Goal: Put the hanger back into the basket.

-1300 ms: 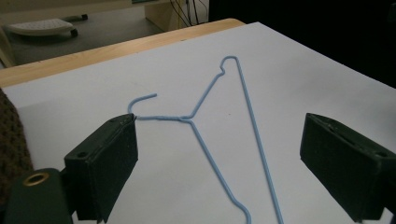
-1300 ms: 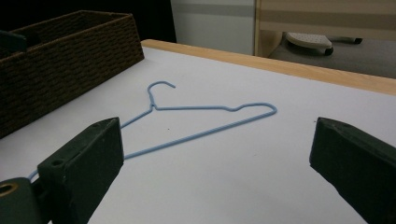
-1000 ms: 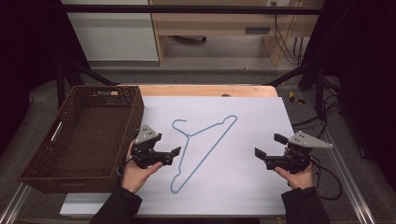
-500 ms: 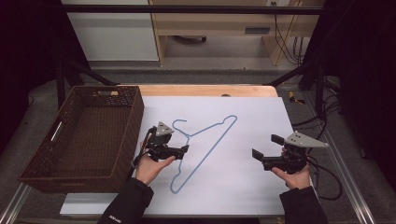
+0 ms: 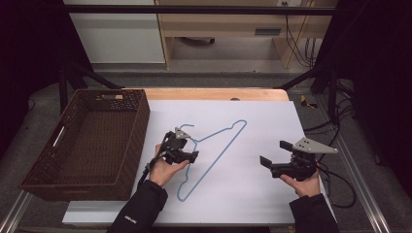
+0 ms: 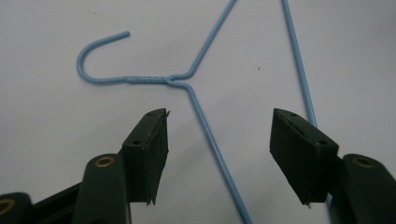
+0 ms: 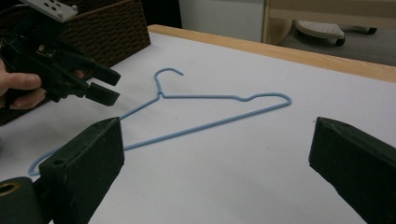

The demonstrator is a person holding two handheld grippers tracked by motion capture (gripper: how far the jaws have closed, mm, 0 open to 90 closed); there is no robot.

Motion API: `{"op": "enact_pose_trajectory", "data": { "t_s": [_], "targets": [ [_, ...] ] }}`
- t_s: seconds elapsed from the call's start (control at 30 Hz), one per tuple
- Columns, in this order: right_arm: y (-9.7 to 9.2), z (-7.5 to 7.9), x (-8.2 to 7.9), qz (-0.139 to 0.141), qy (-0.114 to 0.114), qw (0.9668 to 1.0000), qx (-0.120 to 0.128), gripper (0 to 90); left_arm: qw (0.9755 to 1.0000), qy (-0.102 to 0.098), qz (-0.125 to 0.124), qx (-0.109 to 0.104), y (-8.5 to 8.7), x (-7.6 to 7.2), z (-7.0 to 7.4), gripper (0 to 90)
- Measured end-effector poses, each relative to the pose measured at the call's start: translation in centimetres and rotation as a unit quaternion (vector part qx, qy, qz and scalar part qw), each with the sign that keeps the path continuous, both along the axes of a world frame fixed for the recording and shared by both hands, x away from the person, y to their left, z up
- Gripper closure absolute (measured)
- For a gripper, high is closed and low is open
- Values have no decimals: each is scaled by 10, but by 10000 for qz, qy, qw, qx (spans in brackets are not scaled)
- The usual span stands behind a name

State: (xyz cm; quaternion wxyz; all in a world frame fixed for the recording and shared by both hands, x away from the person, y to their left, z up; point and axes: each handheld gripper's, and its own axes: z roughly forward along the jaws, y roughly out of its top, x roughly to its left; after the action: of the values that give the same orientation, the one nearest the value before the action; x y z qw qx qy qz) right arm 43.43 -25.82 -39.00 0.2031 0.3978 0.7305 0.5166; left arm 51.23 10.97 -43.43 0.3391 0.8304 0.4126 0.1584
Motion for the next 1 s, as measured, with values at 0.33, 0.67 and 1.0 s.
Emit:
{"op": "enact_pose_trajectory", "data": {
  "t_s": [0.33,0.67,1.0],
  "targets": [
    [1,-1,1,29,-1,10000,-26,38,9993,262,80,269,-9,9,-18,539],
    [2,-1,1,39,49,10000,-44,38,9980,483,360,167,-15,11,-31,683],
    [4,-2,1,33,61,10000,-64,39,9963,552,588,290,-18,12,-30,793]
  ]
}}
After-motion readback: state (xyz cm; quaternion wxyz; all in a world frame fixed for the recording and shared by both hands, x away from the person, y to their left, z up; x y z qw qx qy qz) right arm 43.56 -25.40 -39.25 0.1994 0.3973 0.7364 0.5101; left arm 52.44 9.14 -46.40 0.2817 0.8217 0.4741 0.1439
